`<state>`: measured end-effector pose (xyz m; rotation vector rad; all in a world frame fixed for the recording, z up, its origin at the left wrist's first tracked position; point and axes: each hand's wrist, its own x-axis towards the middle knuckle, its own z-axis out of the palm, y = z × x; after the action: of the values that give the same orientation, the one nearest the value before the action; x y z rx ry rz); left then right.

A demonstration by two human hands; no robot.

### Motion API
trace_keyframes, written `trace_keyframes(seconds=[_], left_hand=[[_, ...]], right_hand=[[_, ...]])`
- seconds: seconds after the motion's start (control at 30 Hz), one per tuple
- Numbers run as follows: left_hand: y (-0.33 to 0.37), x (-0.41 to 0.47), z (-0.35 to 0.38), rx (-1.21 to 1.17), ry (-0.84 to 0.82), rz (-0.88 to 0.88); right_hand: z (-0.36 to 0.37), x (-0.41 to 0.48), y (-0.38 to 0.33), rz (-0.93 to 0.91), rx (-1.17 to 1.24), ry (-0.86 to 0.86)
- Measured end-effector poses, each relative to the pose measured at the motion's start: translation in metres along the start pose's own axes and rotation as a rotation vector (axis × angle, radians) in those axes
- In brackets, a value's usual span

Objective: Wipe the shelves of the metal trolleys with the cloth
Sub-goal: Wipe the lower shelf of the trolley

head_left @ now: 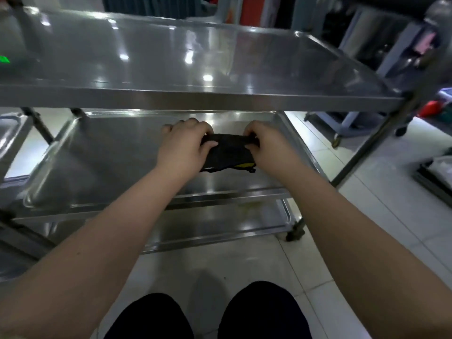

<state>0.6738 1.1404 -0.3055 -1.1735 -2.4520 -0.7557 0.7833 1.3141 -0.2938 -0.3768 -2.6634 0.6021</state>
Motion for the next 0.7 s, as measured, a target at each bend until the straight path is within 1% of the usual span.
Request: trace_keyframes(seconds=[0.07, 0.17, 0.23, 0.3, 0.4, 0.47, 0.57, 0.7], left_hand=[[0.017, -0.011, 0.014, -0.116, 0.002, 0.1], [0.034, -0.036, 0.056, -0.251, -0.067, 0.169], [0.041, -0.057, 0.096, -0.27, -0.153, 0.198], [0.042, -0.085, 0.143, -0.293, -0.263, 0.203], [0.037, -0.133, 0.219, -0.354, -0.42, 0.124], [0.031, -0.16, 0.266, -0.329, -0.474, 0.063], [0.024, -0.175, 0.321, -0.252, -0.505, 0.0], [0.032, -0.153, 0.361, -0.247, -0.448, -0.062]], right_hand=[[-0.011, -0.031, 0.018, 0.023, 0.036, 0.058], [-0.008, -0.079, 0.052, 0.058, 0.082, 0.112], [0.009, -0.107, 0.084, 0.071, 0.085, 0.096], [0.038, -0.136, 0.121, 0.108, 0.098, 0.039], [0.094, -0.175, 0.171, 0.251, 0.162, -0.06], [0.134, -0.197, 0.201, 0.31, 0.191, -0.096], [0.179, -0.213, 0.242, 0.317, 0.183, -0.132], [0.189, -0.194, 0.278, 0.371, 0.182, -0.087]])
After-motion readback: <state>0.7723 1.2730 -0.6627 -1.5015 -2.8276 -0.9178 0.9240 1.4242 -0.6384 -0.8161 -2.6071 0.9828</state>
